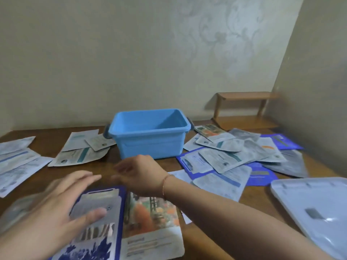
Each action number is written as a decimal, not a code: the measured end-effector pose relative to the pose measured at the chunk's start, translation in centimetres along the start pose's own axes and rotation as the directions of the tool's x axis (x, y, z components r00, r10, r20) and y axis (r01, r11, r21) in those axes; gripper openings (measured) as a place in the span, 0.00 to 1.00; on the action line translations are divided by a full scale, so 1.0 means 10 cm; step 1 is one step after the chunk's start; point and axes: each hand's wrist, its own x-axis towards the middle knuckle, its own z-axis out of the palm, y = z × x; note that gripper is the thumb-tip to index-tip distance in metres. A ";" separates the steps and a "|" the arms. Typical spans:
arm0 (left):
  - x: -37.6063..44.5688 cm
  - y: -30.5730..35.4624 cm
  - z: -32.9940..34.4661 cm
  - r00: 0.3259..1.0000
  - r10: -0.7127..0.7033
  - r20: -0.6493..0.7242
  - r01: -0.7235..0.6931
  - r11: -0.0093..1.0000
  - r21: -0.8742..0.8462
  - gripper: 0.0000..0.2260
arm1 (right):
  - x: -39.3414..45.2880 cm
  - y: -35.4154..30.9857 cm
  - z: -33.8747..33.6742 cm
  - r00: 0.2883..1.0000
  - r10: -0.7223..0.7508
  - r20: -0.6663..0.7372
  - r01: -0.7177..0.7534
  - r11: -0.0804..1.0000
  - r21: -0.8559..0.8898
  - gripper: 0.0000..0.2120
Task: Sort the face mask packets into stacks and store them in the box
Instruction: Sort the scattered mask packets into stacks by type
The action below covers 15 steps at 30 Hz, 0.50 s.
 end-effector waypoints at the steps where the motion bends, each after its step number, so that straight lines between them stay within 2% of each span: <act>1: 0.14 0.15 0.07 0.999 0.012 0.047 -0.012 1.000 -0.002 0.38 | -0.11 0.11 -0.11 0.999 0.011 -0.039 -0.012 1.000 -0.009 0.14; 3: 0.38 0.68 0.07 0.981 0.074 0.179 -0.081 0.996 0.028 0.41 | -0.37 0.34 -0.34 0.994 0.055 -0.091 -0.057 0.998 -0.015 0.13; 5: 0.61 0.94 0.22 0.954 0.188 0.232 -0.202 0.979 0.038 0.46 | -0.61 0.57 -0.58 0.990 0.105 -0.098 -0.112 0.991 -0.068 0.13; 6: 0.70 1.06 0.28 0.938 0.211 0.275 -0.229 0.973 0.032 0.45 | -0.73 0.68 -0.70 0.986 0.141 -0.087 -0.151 0.981 -0.121 0.13; 9: 0.91 1.36 0.49 0.904 0.228 0.361 -0.259 0.965 0.039 0.35 | -1.08 1.02 -1.02 0.975 0.210 -0.071 -0.222 0.931 -0.291 0.16; 12: 1.10 1.59 0.68 0.888 0.277 0.367 -0.321 0.945 0.065 0.34 | -1.38 1.24 -1.17 0.975 0.221 -0.019 -0.207 0.880 -0.428 0.22; 15: 1.22 1.76 0.84 0.877 0.290 0.384 -0.349 0.933 0.092 0.35 | -1.60 1.35 -1.16 0.972 0.234 0.010 -0.192 0.819 -0.541 0.34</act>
